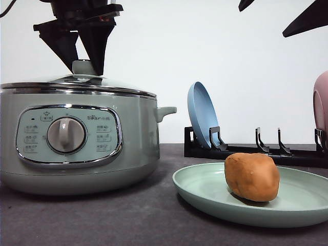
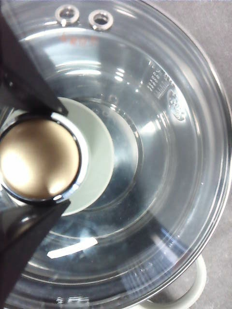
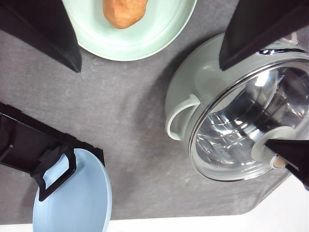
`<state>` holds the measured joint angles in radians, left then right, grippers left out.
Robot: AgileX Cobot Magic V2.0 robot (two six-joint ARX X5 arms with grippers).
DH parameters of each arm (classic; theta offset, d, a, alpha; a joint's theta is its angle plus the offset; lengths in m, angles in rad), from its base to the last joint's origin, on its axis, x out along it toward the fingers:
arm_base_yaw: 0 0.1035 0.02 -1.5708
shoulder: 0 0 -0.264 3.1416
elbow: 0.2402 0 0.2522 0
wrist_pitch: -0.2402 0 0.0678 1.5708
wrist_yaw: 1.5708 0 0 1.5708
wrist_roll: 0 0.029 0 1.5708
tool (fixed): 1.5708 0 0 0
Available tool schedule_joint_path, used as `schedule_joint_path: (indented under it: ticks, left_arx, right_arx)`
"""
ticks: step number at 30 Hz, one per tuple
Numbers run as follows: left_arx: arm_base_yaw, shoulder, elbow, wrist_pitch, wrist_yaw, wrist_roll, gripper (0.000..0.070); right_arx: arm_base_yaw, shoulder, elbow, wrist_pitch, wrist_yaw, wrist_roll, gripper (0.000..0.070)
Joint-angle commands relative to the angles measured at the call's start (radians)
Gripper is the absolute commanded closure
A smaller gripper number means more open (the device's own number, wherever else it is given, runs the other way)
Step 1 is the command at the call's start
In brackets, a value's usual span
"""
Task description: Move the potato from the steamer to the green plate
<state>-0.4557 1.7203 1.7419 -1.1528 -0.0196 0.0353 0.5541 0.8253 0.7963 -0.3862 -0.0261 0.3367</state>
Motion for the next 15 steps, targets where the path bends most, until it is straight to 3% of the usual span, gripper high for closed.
schedule_joint_path:
  ticks: [1, 15]
  left_arx:
    - [-0.005, 0.009, 0.037, 0.013, 0.002, -0.003, 0.0295]
    - [-0.005, -0.067, 0.037, 0.024, 0.002, -0.002, 0.0296]
  right_arx:
    - [0.005, 0.003, 0.017, 0.003, 0.001, -0.012, 0.0122]
    - [0.005, 0.003, 0.017, -0.002, -0.012, -0.026, 0.0122]
